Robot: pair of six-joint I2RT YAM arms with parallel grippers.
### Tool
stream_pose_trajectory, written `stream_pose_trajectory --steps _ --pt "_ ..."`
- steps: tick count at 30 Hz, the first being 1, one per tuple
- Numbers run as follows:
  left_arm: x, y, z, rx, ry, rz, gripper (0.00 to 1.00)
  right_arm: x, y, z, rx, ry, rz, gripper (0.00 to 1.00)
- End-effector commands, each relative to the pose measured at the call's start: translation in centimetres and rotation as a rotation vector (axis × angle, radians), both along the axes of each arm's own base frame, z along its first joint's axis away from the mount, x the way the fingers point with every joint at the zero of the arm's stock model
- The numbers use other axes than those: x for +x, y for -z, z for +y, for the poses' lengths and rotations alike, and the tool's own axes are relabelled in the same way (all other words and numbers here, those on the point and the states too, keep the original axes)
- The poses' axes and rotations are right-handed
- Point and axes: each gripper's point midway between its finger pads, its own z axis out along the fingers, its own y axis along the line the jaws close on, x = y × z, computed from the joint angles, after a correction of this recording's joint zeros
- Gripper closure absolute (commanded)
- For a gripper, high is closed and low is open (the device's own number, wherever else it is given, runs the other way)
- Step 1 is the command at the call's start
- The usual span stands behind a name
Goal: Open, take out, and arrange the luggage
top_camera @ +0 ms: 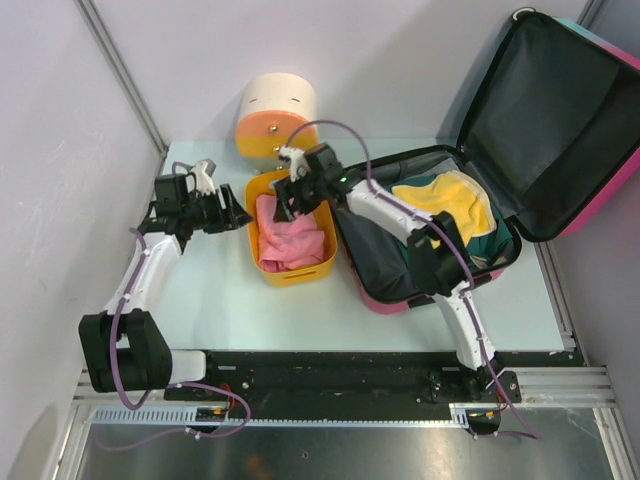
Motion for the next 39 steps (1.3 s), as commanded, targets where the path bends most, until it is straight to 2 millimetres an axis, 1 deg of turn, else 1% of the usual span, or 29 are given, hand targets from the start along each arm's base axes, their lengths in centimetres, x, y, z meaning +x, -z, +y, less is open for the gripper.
stream_pose_trajectory --steps 1,2,3,4,5,6,7,8,9,10,11,12,13,14,15,16,17,19,22,24,27,29,31,34,39 --pt "1.7 -6.6 -0.2 0.042 0.087 -0.235 0.33 2.1 -14.2 -6.6 0.135 0.048 -0.197 0.21" --pt "1.9 -7.6 -0.3 0.053 0.099 -0.267 0.32 2.9 -15.3 -8.9 0.128 0.081 -0.227 0.18" --pt "2.0 -8.1 -0.3 0.056 0.109 -0.286 0.32 2.8 -14.3 -10.6 0.087 0.101 -0.219 0.15" --pt "2.0 -8.5 -0.4 0.057 0.121 -0.297 0.32 2.8 -16.4 -12.8 0.064 0.136 -0.292 0.14" --pt "2.1 -9.2 -0.4 0.066 0.127 -0.322 0.32 3.1 -16.4 -14.6 0.036 0.157 -0.308 0.14" --pt "2.2 -9.5 -0.5 0.071 0.133 -0.332 0.32 3.4 -14.3 -17.7 -0.037 0.199 -0.278 0.14" --pt "2.2 -9.7 -0.5 0.071 0.137 -0.336 0.32 3.4 -14.1 -19.7 -0.075 0.217 -0.285 0.14" --pt "2.2 -10.0 -0.5 0.075 0.139 -0.347 0.32 2.9 -14.5 -21.8 -0.117 0.216 -0.323 0.14" --pt "2.3 -10.0 -0.5 0.072 0.140 -0.346 0.32 2.9 -13.6 -25.0 -0.150 0.255 -0.282 0.15" --pt "2.2 -10.0 -0.6 0.068 0.142 -0.346 0.32 1.9 -12.6 -26.9 -0.176 0.267 -0.247 0.17" --pt "2.2 -10.1 -0.7 0.060 0.151 -0.346 0.33 1.5 -12.0 -28.5 -0.203 0.276 -0.235 0.19" --pt "2.2 -10.0 -0.8 0.056 0.152 -0.340 0.33 1.3 -10.9 -31.3 -0.247 0.325 -0.200 0.25" --pt "2.0 -9.8 -0.9 0.047 0.151 -0.332 0.32 0.2 -8.7 -32.6 -0.285 0.327 -0.150 0.28" --pt "2.0 -9.7 -1.0 0.041 0.155 -0.328 0.33 -0.6 -8.3 -33.8 -0.319 0.316 -0.153 0.30" --pt "1.9 -9.5 -1.0 0.038 0.155 -0.322 0.33 -0.9 -7.3 -35.2 -0.349 0.332 -0.137 0.35" --pt "1.9 -9.3 -1.0 0.034 0.154 -0.316 0.33 -1.6 -5.8 -35.8 -0.376 0.327 -0.109 0.37" --pt "1.8 -9.2 -1.0 0.033 0.152 -0.312 0.33 -2.1 -4.9 -36.1 -0.400 0.314 -0.088 0.39" --pt "1.6 -8.9 -1.2 0.024 0.156 -0.303 0.33 -2.4 -3.6 -36.5 -0.431 0.297 -0.069 0.43" --pt "1.6 -8.7 -1.3 0.014 0.156 -0.293 0.33 -2.2 -2.2 -36.6 -0.447 0.288 -0.066 0.43" --pt "1.5 -8.7 -1.4 0.012 0.160 -0.293 0.33 -2.1 -0.8 -36.8 -0.476 0.269 -0.047 0.43" --pt "1.5 -8.6 -1.3 0.005 0.150 -0.286 0.33 -1.7 0.8 -37.1 -0.507 0.264 -0.024 0.44" --pt "1.3 -8.8 -1.4 0.004 0.149 -0.289 0.33 -1.1 1.0 -37.1 -0.514 0.271 -0.039 0.44" --pt "1.1 -8.5 -1.3 0.003 0.145 -0.281 0.33 -0.9 1.6 -37.1 -0.525 0.263 -0.040 0.44" --pt "0.9 -8.5 -1.3 0.003 0.138 -0.283 0.33 -0.9 2.4 -36.7 -0.537 0.246 -0.029 0.44" --pt "0.7 -8.3 -1.2 0.004 0.133 -0.281 0.33 -1.1 3.1 -36.3 -0.539 0.230 -0.011 0.36"
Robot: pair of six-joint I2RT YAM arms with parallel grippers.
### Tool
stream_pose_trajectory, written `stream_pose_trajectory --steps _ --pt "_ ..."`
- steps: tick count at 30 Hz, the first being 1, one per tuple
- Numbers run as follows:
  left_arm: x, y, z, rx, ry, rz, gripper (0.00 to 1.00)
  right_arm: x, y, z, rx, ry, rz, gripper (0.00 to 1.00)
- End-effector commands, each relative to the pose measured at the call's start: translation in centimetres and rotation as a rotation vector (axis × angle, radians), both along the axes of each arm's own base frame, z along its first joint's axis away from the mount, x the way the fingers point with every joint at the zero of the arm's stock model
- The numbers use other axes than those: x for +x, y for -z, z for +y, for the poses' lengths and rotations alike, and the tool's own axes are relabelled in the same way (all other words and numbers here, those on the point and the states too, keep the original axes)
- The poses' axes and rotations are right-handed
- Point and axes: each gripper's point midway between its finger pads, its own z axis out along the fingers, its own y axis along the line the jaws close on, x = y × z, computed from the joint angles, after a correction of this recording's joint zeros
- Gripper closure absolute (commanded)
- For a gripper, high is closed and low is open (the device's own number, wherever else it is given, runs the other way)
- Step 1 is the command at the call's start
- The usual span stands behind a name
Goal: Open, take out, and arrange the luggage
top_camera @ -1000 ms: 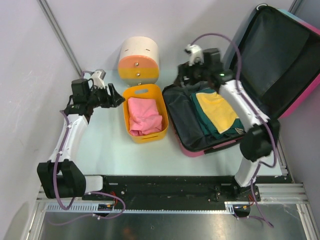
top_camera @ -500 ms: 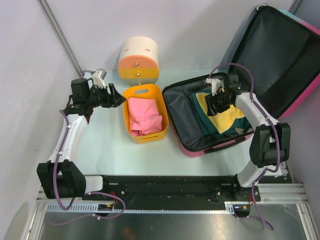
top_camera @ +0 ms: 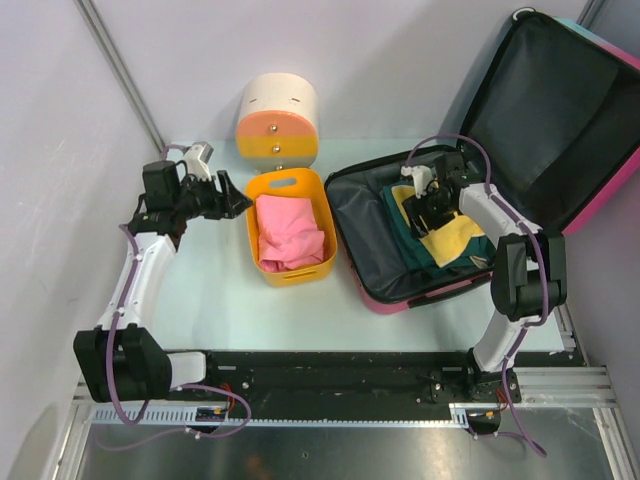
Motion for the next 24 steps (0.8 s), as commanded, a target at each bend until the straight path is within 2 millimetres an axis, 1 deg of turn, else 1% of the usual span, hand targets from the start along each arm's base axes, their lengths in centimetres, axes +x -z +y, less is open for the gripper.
stream_pose_trajectory --steps 1,2,3,4,5,6,7,9,11,12,13,17,19,20,22,24 --pt "-0.5 -1.5 -0.1 -0.001 0.017 -0.060 0.33 0.6 0.0 0.3 -0.012 -0.021 -0.021 0.37" --pt "-0.5 -1.6 -0.1 0.001 0.018 -0.063 0.33 0.4 0.0 0.4 -0.006 -0.026 -0.014 0.60" --pt "-0.5 -1.5 -0.2 0.002 0.018 -0.062 0.33 0.5 -0.1 0.4 0.003 -0.019 -0.016 0.73" --pt "-0.5 -1.6 -0.2 0.004 0.021 -0.067 0.33 0.6 -0.3 0.3 0.011 -0.012 -0.019 0.83" --pt "-0.5 -1.6 -0.1 0.006 0.019 -0.067 0.33 0.8 -0.9 0.8 0.034 -0.015 -0.035 0.96" --pt "-0.5 -1.8 -0.1 0.008 0.023 -0.075 0.33 0.9 -1.7 1.0 0.052 -0.010 -0.049 1.00" --pt "-0.4 -2.1 -0.2 0.014 0.033 -0.087 0.33 1.0 -2.3 1.4 0.070 -0.012 -0.062 1.00" --pt "-0.4 -2.3 -0.2 0.020 0.039 -0.096 0.34 1.5 -4.0 2.3 0.126 -0.012 -0.095 1.00" --pt "-0.2 -2.6 -0.1 0.028 0.042 -0.108 0.34 1.2 -5.0 3.4 0.192 -0.025 -0.079 1.00" --pt "-0.1 -2.7 -0.2 0.026 0.044 -0.109 0.34 1.5 -6.0 3.9 0.218 -0.026 -0.090 1.00" --pt "-0.1 -2.9 -0.2 0.026 0.047 -0.113 0.34 1.5 -6.4 4.3 0.247 -0.009 -0.083 1.00" --pt "0.2 -2.7 -0.2 0.021 0.047 -0.103 0.34 1.8 -8.8 5.9 0.382 -0.002 -0.069 1.00" --pt "0.1 -2.4 -0.3 0.017 0.048 -0.096 0.34 2.4 -9.9 6.1 0.424 0.010 -0.073 1.00" --pt "0.1 -2.3 -0.2 0.017 0.047 -0.094 0.34 2.3 -10.4 6.6 0.459 0.018 -0.058 1.00" --pt "0.1 -2.1 -0.3 0.014 0.046 -0.086 0.34 2.7 -11.1 6.8 0.486 0.027 -0.062 1.00" --pt "0.1 -2.0 -0.2 0.013 0.043 -0.081 0.34 2.7 -11.4 7.2 0.520 0.032 -0.042 1.00"
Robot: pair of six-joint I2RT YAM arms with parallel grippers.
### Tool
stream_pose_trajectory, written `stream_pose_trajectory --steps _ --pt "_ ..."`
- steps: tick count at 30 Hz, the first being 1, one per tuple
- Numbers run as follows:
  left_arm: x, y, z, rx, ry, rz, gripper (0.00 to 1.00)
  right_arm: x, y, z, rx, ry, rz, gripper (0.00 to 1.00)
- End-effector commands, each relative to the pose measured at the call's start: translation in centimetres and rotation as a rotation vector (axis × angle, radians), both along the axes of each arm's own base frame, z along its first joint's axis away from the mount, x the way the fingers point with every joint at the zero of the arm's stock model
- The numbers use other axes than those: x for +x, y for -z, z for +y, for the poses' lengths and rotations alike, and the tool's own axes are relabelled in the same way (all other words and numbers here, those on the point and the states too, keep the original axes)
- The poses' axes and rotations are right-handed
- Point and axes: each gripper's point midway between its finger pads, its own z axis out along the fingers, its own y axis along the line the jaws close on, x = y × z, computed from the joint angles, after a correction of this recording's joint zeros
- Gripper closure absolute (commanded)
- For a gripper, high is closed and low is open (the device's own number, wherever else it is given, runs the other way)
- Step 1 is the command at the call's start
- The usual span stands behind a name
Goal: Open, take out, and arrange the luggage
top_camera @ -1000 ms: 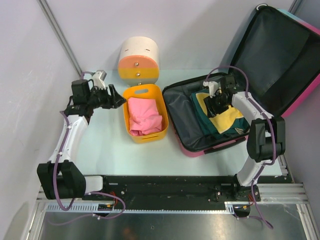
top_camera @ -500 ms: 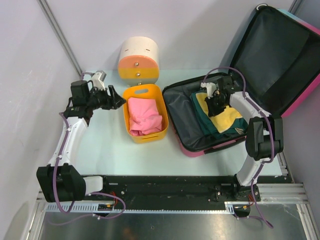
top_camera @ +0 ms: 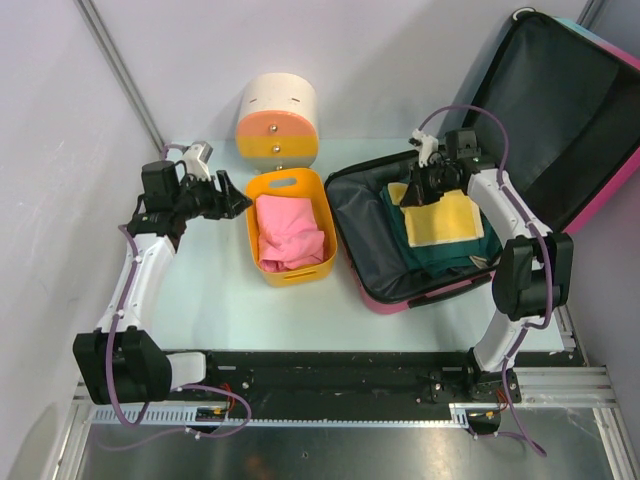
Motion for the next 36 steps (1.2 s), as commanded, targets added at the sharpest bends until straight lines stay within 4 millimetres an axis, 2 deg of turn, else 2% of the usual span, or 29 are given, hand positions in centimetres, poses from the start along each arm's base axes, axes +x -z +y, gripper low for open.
stream_pose_trajectory --steps 1,3,8,12,14,16,17,18,20,24,27,30,32,34,35,36 --pt "0.3 -1.5 -0.3 0.010 0.040 -0.064 0.34 0.4 -4.1 1.9 0.154 -0.006 -0.018 1.00" --pt "0.2 -1.4 -0.3 0.008 0.041 -0.061 0.34 0.4 -3.9 2.1 0.162 -0.010 -0.009 1.00" --pt "0.0 -1.3 -0.9 0.016 0.071 -0.071 0.34 1.0 -3.4 0.6 0.130 0.031 -0.016 1.00" --pt "0.0 -2.4 -1.8 0.075 0.119 -0.140 0.32 1.4 -5.2 0.0 0.131 0.034 -0.097 1.00" --pt "-0.4 -2.9 -4.0 0.118 0.211 -0.197 0.29 1.1 -6.2 0.4 0.141 0.009 -0.127 1.00" --pt "-0.3 -4.0 -5.1 0.130 0.264 -0.244 0.26 0.8 -7.4 0.7 0.125 -0.030 -0.184 1.00" --pt "-0.3 -4.0 -6.0 0.140 0.304 -0.260 0.21 0.5 -7.7 1.1 0.113 -0.055 -0.205 1.00" --pt "-0.1 -4.9 -6.5 0.141 0.327 -0.293 0.19 0.1 -8.1 1.3 0.101 -0.074 -0.222 1.00" --pt "0.1 -5.1 -7.7 0.135 0.383 -0.313 0.13 -0.8 -9.3 2.0 0.063 -0.139 -0.293 1.00" --pt "1.2 -7.5 -9.3 0.111 0.449 -0.384 0.12 -2.4 -11.6 2.9 -0.023 -0.244 -0.429 1.00" --pt "1.1 -8.7 -10.5 0.096 0.534 -0.436 0.14 -3.7 -13.8 3.6 -0.079 -0.318 -0.545 1.00" --pt "-0.5 -9.8 -11.6 0.098 0.691 -0.553 0.15 -5.2 -15.9 4.2 -0.131 -0.414 -0.680 1.00" --pt "-1.9 -10.6 -12.3 0.110 0.795 -0.658 0.15 -7.2 -17.3 5.4 -0.135 -0.507 -0.778 1.00" --pt "-2.5 -10.6 -12.6 0.123 0.838 -0.706 0.15 -8.4 -18.7 6.6 -0.146 -0.614 -0.921 1.00" --pt "-2.6 -10.7 -12.7 0.139 0.854 -0.740 0.15 -9.0 -18.5 6.9 -0.151 -0.655 -0.957 1.00" --pt "-2.9 -10.7 -12.9 0.133 0.878 -0.756 0.15 -10.0 -19.6 7.2 -0.149 -0.720 -1.044 1.00"
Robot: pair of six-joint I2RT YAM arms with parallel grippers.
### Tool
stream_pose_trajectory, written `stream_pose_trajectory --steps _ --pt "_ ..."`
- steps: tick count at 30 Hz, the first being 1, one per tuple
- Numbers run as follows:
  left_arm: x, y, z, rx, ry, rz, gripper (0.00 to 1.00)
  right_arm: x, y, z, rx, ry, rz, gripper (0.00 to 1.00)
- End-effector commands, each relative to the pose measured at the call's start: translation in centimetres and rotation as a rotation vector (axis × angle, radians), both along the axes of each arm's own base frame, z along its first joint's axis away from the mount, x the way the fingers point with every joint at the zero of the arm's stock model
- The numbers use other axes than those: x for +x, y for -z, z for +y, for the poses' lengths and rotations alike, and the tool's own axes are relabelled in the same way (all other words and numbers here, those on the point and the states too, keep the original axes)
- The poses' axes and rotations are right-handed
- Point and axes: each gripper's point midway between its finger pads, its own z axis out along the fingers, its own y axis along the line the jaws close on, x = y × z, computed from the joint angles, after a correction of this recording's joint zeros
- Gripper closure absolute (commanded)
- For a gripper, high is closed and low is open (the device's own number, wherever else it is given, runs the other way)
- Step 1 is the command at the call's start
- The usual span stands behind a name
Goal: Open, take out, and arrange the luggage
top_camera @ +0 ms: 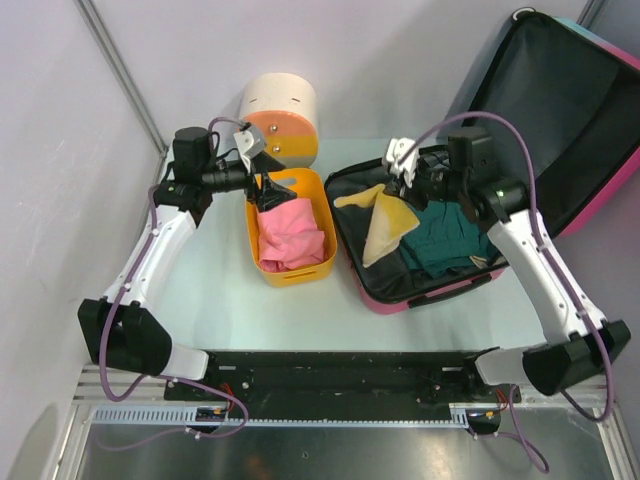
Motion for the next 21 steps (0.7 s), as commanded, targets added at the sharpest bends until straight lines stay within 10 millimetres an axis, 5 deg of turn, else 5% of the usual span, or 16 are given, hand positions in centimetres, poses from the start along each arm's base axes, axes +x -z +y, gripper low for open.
stream_pose_trajectory --steps 1,9,21 --pt "-2.6 -3.5 -1.6 -0.001 0.234 -0.302 0.14 -3.3 -4.3 1.7 -0.041 -0.262 -0.362 1.00" --pt "-2.6 -3.5 -2.5 0.010 0.259 -0.337 0.15 -7.2 -4.4 4.5 -0.133 -0.537 -0.573 1.00" --pt "-11.3 -1.9 -10.3 -0.022 0.564 -0.385 0.12 -9.7 -8.5 8.1 -0.066 -0.661 -0.823 1.00"
